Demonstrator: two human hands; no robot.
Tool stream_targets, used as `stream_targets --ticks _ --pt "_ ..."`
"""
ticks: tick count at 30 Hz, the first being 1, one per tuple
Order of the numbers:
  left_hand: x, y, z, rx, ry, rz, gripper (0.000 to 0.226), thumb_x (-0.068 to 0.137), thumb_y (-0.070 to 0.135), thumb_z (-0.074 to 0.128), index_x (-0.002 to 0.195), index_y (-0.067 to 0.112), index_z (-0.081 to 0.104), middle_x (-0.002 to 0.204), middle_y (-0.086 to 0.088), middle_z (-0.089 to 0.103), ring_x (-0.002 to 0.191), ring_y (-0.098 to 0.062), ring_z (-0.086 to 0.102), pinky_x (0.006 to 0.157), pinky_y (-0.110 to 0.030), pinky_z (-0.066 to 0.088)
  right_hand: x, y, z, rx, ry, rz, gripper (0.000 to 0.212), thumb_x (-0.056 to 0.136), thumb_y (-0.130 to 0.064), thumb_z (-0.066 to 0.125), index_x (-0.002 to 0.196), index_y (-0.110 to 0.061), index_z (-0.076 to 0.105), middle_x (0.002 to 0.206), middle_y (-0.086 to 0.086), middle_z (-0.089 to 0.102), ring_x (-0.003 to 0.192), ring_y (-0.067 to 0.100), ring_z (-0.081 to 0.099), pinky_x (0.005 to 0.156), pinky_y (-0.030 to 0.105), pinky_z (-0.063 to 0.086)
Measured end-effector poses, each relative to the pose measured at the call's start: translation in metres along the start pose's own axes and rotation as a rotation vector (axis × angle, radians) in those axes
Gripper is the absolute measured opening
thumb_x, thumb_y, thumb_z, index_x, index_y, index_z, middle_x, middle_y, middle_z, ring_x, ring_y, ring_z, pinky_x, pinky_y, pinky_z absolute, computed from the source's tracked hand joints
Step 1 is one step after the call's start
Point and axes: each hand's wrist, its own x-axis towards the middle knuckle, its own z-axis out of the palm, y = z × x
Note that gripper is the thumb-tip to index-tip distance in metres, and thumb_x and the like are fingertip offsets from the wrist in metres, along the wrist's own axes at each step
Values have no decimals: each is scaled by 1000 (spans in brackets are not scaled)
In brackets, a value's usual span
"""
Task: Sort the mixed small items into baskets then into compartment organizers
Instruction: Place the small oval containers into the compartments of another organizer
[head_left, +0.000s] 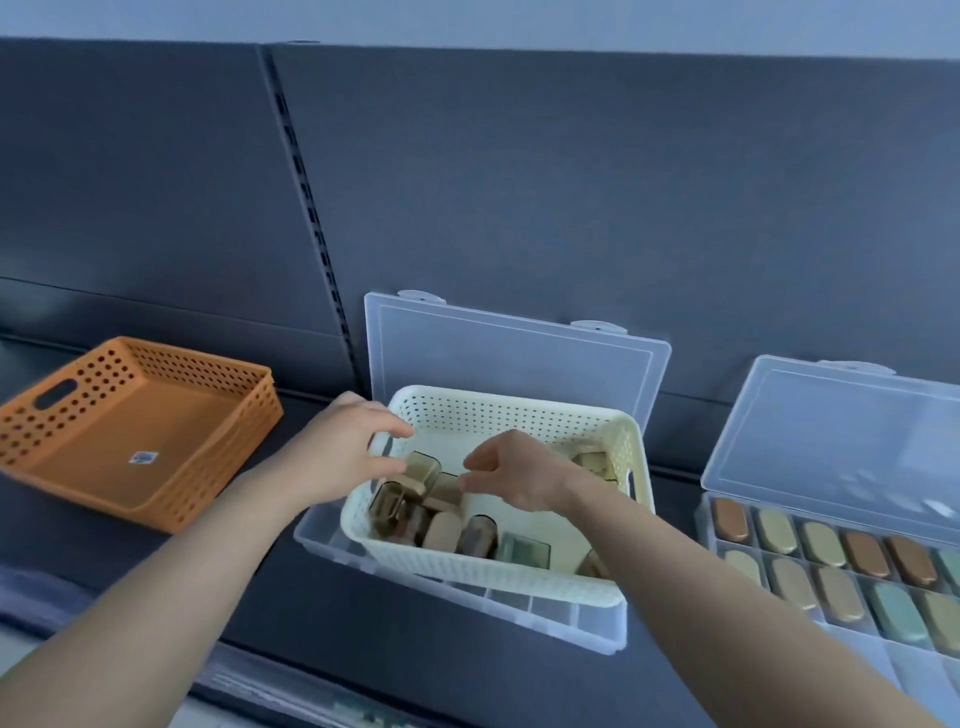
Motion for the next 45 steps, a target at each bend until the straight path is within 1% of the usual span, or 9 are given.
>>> stream_targets --ticks 5,10,18,22,29,32,39,41,45 --pt "8 -15 0 -49 -34 89 40 80 35 73 119 36 63 114 23 58 112 1 36 101 -30 36 21 -12 12 -16 -70 62 32 86 -31 64 106 -8 72 109 6 71 101 22 63 92 34 50" --pt "19 -19 2 -74 -49 111 40 78 38 74 117 42 63 117 16 47 113 -3 39 103 -29 35 24 -10 10 167 -51 90 29 82 -22 72 102 -3 70 95 11 71 75 18 63 75 29 51" --pt "57 9 -3 378 -391 298 47 80 55 65 123 36 61 110 11 56 117 -19 33 102 -36 34 7 25 -11 302 175 136 32 78 -15 74 110 -14 67 101 6 70 86 14 63 87 34 53" --pt "61 18 -1 331 -522 319 44 78 50 70 117 29 65 111 11 66 113 -14 47 96 -35 44 -1 37 -11 314 179 136 37 79 -20 75 115 -15 66 101 -6 69 93 7 64 81 18 49" --pt "59 27 2 131 -578 247 30 74 31 79 102 31 69 89 22 59 81 1 56 66 -17 44 -1 42 -12 516 223 143 35 79 -9 75 113 -11 66 104 4 70 98 17 65 91 26 52" --pt "56 30 6 19 -607 217 33 73 23 80 103 27 69 91 19 63 84 -1 60 73 -21 51 -6 39 -15 576 230 135 34 80 -2 72 111 -13 64 104 9 67 91 15 64 88 25 52" --pt "60 39 4 -280 -372 153 40 75 23 81 113 27 68 103 20 67 95 4 62 92 -23 51 -45 37 -37 713 269 91 34 86 1 61 117 -12 62 103 15 62 89 20 65 83 31 57" --pt "57 52 4 -420 -280 132 38 79 19 77 114 29 65 106 15 66 97 -2 63 89 -21 50 -63 44 -46 830 246 51 27 90 -2 58 115 -9 64 113 20 65 101 31 66 98 46 49" --pt "44 96 10 -660 -112 151 34 89 16 65 117 34 61 106 2 59 91 -11 59 77 -22 49 -97 70 -66 1100 310 -26 21 87 0 60 108 5 64 107 21 68 98 31 66 93 36 54"
